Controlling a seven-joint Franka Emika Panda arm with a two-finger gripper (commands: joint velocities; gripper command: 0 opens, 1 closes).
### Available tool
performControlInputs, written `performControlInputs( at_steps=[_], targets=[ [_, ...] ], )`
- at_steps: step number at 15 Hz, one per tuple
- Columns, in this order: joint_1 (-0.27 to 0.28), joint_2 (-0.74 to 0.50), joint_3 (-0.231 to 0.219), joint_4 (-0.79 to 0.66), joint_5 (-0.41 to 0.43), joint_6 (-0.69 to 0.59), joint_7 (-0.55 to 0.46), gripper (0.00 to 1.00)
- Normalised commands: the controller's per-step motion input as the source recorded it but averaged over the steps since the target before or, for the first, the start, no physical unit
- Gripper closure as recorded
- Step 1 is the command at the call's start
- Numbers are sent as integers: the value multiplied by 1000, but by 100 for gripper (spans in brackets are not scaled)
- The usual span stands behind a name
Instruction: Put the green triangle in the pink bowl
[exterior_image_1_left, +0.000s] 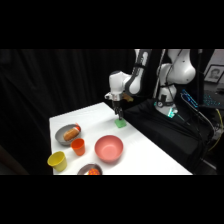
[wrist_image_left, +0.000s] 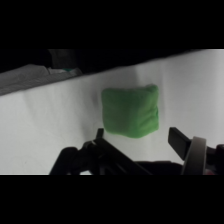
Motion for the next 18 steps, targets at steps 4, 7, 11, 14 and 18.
performControlInputs(
  at_steps=[4, 7, 11, 14, 18],
  targets=[
    [-161, 215, 154, 33, 160, 255, -202, 0],
    [-187, 177, 205, 32, 160, 230, -205, 0],
    [-173, 143, 171, 40, 112, 210, -164, 32],
    [-142, 127, 121, 59, 64, 164, -123, 59],
    [-86, 136, 75, 68, 22, 133, -81, 85]
  ],
)
